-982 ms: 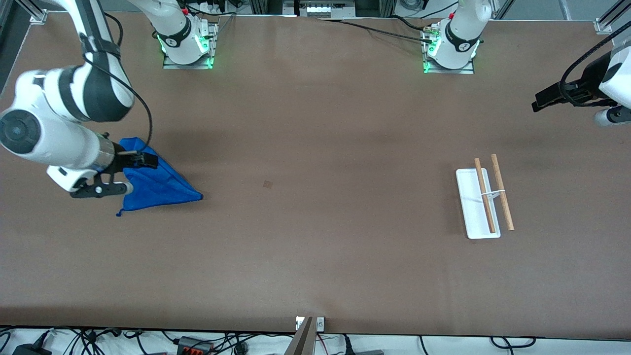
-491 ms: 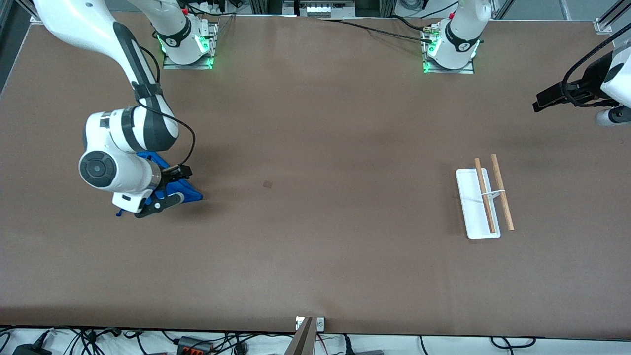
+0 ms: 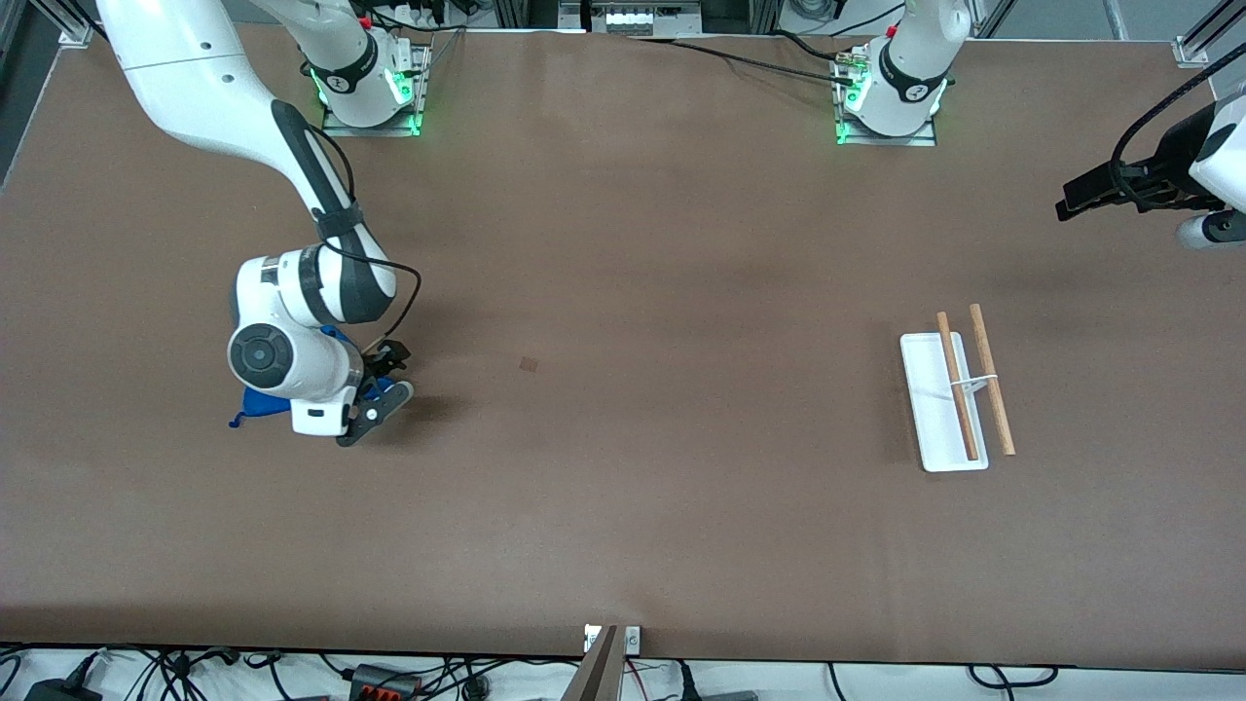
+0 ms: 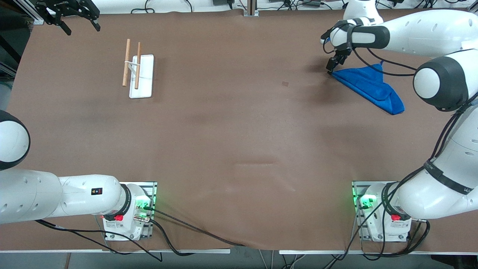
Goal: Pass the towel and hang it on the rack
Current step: 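Grasp the blue towel's corner with the right gripper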
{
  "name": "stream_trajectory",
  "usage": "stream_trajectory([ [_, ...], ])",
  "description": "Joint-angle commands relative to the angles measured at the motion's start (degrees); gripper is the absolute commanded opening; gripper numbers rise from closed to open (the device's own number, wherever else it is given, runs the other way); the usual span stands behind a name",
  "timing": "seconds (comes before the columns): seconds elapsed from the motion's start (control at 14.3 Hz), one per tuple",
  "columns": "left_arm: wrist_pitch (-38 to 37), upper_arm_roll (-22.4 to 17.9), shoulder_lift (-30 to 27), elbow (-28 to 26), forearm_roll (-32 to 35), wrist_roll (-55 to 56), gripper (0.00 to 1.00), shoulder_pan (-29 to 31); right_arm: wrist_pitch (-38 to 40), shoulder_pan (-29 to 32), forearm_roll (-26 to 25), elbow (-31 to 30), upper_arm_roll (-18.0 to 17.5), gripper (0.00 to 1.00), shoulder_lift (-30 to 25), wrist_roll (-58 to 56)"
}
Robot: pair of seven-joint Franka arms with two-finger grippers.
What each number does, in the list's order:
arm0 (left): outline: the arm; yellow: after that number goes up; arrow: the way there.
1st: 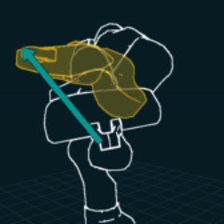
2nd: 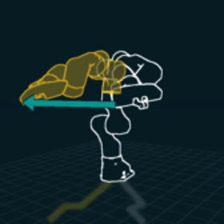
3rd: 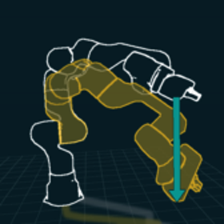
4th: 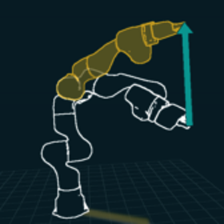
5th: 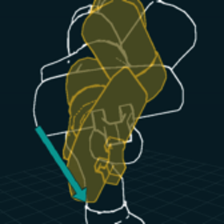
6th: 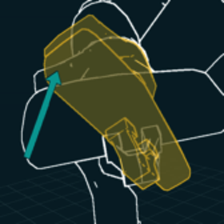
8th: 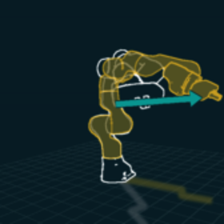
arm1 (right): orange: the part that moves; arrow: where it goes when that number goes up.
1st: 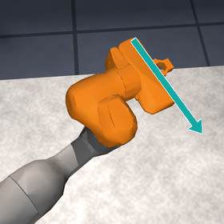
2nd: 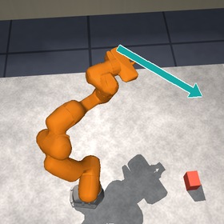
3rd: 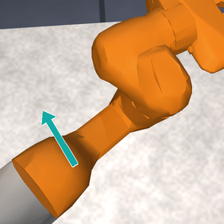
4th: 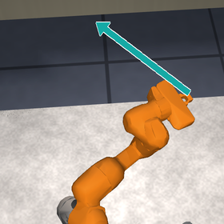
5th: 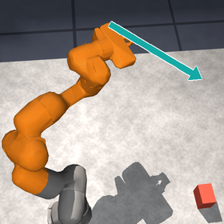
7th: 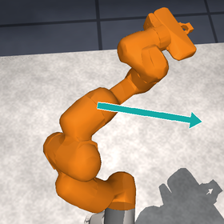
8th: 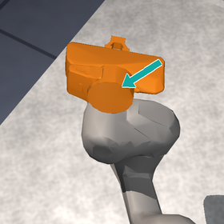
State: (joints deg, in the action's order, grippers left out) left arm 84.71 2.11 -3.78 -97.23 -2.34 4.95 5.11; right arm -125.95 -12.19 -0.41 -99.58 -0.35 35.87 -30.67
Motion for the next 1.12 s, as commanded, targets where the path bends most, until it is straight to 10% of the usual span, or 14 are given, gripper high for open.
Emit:
stream_trajectory([
  [0.0, -0.60, -0.09, 0.88, 1.69, -1.09, -1.52, 1.00, 0.43, -1.31, 0.06, 0.76, 0.61, -0.70, 0.87, 1.22, -1.93],
  [0.63, -0.68, -0.09, 0.88, 1.69, -1.09, -1.52, 1.00, 0.43, 2.46, 0.24, 0.76, 0.09, -0.61, 0.68, 1.49, -2.46],
  [1.05, -1.03, -0.09, 0.88, 1.69, -1.00, -1.70, 1.00, 0.34, 2.73, 0.68, 0.58, 0.17, -0.53, 0.35, 1.49, -5.44],
])
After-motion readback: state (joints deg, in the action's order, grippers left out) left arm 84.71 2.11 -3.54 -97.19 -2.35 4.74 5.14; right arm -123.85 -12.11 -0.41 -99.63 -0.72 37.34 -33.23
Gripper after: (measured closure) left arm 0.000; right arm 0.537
